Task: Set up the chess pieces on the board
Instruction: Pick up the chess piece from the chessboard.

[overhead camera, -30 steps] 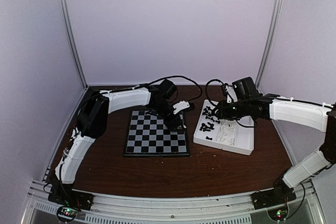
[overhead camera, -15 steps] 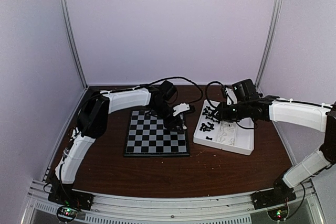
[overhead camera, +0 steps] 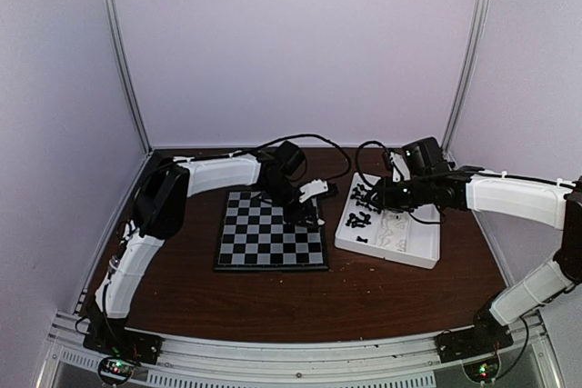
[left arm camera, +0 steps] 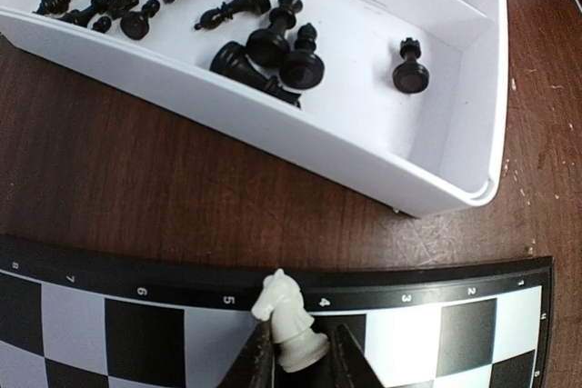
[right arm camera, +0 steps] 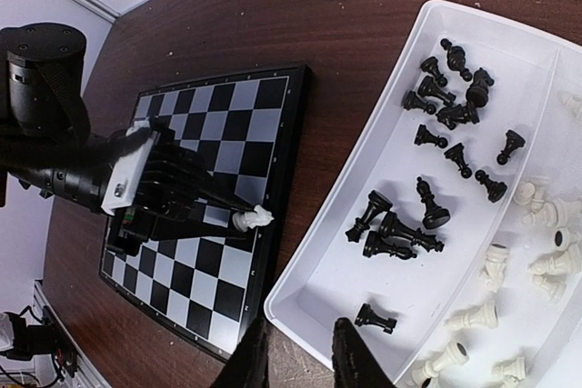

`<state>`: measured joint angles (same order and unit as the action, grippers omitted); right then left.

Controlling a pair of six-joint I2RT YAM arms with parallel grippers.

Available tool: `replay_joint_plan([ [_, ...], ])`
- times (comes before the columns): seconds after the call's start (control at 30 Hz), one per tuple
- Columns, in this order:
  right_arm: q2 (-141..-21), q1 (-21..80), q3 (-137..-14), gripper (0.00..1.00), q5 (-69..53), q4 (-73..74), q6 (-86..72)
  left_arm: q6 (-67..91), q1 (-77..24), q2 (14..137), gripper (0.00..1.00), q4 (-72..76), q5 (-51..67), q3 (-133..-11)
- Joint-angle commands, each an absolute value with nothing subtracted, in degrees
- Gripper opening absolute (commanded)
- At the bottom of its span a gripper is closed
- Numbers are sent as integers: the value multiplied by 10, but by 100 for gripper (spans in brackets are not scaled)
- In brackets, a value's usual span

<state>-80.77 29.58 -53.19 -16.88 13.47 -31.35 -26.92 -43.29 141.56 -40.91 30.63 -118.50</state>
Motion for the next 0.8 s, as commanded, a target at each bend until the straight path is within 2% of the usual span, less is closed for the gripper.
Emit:
replay_joint_plan([
  [0.0, -802, 292, -524, 26, -188, 122, -318, -260, -434, 1400, 19, -379, 307, -1136],
  [0.07, -801, 292, -520, 26, -191, 119, -320, -253, -434, 1396, 16, -373, 308, -1129],
  [0.5, -819, 292, -510, 28, -266, 85, -345, -186, -438, 1305, 9, -262, 321, -994],
  [0.77, -872, 299, -525, 42, -370, 44, -404, -156, -452, 1196, 10, -146, 320, -854],
])
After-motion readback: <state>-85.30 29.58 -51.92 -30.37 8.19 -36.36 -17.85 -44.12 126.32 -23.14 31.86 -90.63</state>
